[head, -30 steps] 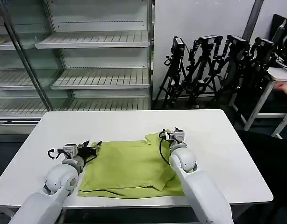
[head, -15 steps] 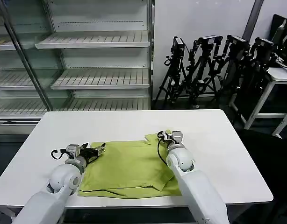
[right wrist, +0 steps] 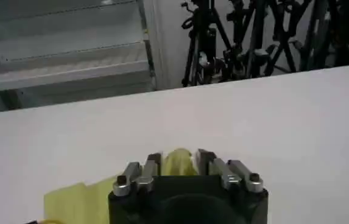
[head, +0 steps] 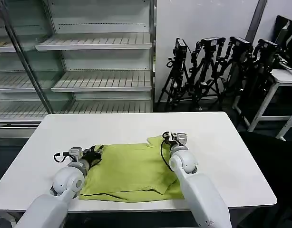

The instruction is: Fold and organize the clothes.

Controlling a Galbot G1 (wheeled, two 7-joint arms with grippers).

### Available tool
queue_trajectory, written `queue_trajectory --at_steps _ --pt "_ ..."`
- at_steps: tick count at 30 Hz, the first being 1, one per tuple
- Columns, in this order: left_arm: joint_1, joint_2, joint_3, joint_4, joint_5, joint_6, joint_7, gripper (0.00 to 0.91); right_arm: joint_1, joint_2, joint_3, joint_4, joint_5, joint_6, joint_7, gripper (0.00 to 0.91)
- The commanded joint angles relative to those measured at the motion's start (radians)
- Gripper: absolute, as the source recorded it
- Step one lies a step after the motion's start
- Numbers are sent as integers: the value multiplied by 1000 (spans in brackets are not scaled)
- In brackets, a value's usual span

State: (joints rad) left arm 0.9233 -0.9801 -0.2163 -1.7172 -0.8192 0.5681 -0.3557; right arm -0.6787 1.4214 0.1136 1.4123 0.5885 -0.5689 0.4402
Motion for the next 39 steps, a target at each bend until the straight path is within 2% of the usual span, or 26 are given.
queue_trajectory --at_steps 1,6,8,9,10,13,15,26,39 --pt "3 6 -11 -7 -15 -6 1 50 -5 1 -3 5 24 -7 -8 0" --pt "12 12 -28 -31 -32 -22 2 50 -10 0 -1 22 17 5 -20 0" --pt "17 15 -35 -49 -36 -26 4 50 -15 -1 -3 35 3 42 -23 0" --pt "21 17 -39 -62 -36 -28 6 50 -23 -4 -12 48 -21 134 -28 0" --pt "22 18 -42 -70 -36 -30 7 50 -28 -4 -13 53 -34 177 -28 0" --pt "33 26 -54 -101 -36 -36 10 50 -46 -15 -23 102 -73 247 -42 0" --pt "45 32 -71 -121 -36 -38 14 50 -59 -29 -28 144 -104 267 -58 0" --pt "174 61 -140 -248 -16 -48 28 50 -161 -96 14 347 -126 263 -100 0" --pt "368 72 -208 -404 118 -91 84 50 -438 -162 104 548 -172 286 -156 0"
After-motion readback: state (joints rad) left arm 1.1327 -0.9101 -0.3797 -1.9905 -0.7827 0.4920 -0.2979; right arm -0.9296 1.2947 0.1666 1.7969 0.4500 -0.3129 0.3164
